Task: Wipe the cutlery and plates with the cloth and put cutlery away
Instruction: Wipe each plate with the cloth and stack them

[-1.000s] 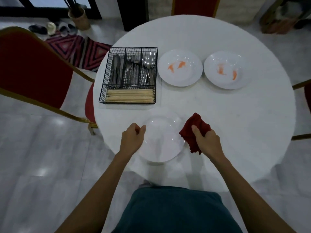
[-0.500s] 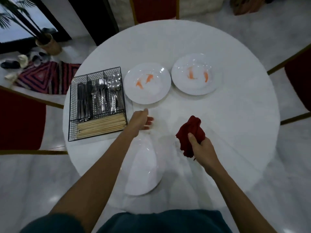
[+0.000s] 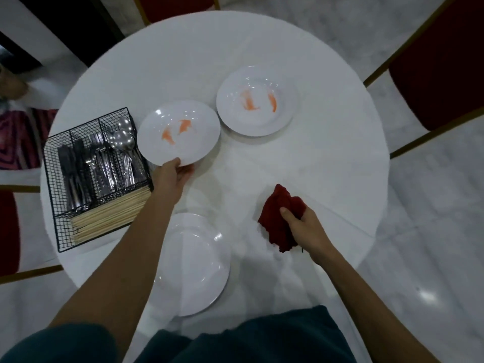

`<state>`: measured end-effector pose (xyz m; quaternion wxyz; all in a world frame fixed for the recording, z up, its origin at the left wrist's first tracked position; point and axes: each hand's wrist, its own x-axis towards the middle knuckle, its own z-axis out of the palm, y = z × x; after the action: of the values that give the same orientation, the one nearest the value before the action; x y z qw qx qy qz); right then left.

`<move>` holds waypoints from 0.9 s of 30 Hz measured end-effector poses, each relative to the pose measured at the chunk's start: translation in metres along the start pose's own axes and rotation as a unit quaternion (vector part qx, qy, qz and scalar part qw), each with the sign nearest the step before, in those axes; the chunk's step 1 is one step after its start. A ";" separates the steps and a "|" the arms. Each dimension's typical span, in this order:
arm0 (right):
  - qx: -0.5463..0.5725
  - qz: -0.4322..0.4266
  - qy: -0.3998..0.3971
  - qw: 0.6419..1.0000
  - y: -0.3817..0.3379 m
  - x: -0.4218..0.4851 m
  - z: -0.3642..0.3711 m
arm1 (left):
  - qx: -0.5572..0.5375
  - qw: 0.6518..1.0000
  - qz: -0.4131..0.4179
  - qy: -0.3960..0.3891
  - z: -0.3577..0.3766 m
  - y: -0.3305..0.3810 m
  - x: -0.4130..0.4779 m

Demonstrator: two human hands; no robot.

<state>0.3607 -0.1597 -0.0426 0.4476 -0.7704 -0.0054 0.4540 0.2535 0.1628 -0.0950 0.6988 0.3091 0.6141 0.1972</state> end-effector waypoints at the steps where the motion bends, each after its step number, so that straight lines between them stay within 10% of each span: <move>1: 0.000 -0.006 -0.003 1.000 -0.003 -0.006 -0.001 | -0.016 1.000 0.016 0.000 -0.003 -0.002 -0.007; 11: -0.046 -0.168 -0.016 0.985 -0.052 -0.088 0.015 | 0.073 0.985 0.159 0.007 -0.049 -0.017 -0.135; 20: -0.430 -0.428 -0.091 0.789 -0.006 -0.148 0.111 | 0.148 0.952 0.268 0.000 -0.077 -0.049 -0.232; 27: -0.426 -0.447 -0.108 0.779 0.013 -0.166 0.134 | 0.217 0.928 0.298 -0.058 -0.111 -0.054 -0.254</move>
<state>0.1637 -0.1442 0.0386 0.2228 -0.7394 -0.5902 0.2350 0.0966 -0.0217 0.0498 0.5582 0.6326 0.4800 0.2405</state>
